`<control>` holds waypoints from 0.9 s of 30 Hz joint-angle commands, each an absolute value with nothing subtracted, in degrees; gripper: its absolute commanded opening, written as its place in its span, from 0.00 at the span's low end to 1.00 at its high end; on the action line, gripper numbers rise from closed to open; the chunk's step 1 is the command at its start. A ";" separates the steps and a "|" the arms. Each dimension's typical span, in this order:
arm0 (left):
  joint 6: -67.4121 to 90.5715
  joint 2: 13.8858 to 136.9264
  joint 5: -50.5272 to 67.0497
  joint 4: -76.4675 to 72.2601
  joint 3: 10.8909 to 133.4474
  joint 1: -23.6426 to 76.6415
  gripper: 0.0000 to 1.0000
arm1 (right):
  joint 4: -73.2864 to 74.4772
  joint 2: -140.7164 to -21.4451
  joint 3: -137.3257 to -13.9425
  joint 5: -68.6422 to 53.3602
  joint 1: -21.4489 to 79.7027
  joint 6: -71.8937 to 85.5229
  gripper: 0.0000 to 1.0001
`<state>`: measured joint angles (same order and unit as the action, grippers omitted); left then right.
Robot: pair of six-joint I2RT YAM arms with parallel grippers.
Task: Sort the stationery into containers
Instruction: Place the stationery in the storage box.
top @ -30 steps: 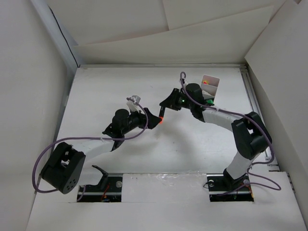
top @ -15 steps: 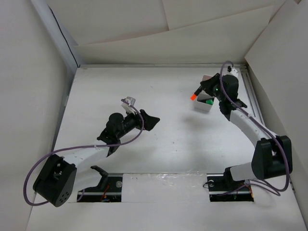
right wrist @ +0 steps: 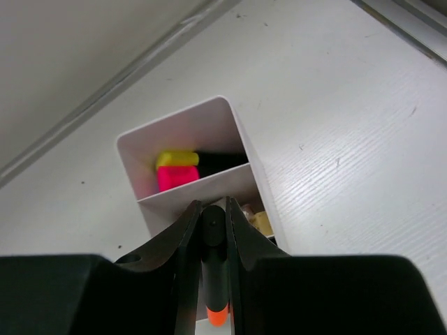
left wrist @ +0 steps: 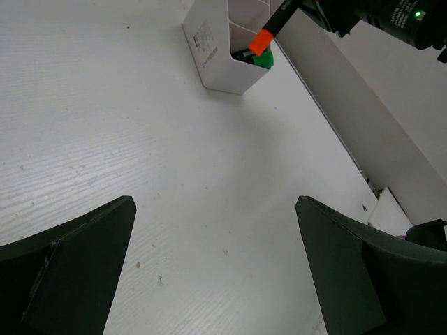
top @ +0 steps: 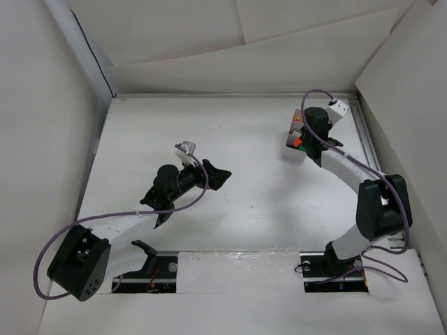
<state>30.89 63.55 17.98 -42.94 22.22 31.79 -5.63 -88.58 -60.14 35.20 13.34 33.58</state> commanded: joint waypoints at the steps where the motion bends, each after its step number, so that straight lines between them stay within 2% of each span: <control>1: 30.50 62.57 18.90 -45.53 22.50 31.90 1.00 | -5.98 -89.90 -63.81 43.58 14.85 31.99 0.00; 9: 30.50 63.11 19.51 -46.05 23.02 31.90 1.00 | -4.92 -93.52 -65.57 49.31 19.07 30.76 0.00; 13: 30.50 63.11 19.51 -46.05 23.03 31.90 1.00 | -4.92 -95.54 -66.96 51.33 20.21 30.76 0.08; 17: 30.50 62.50 18.90 -46.05 22.51 31.90 1.00 | -3.43 -96.86 -67.59 52.73 20.83 30.76 0.10; 23: 30.50 61.26 17.84 -45.53 22.50 31.90 1.00 | -3.43 -96.33 -67.59 53.26 21.36 30.76 0.29; 24: 30.50 61.26 17.84 -45.53 22.50 31.90 1.00 | -2.91 -96.33 -67.59 53.26 21.36 30.76 0.37; 27: 30.50 60.73 17.31 -45.53 21.89 31.90 1.00 | -2.90 -94.84 -67.06 52.73 21.36 30.76 0.48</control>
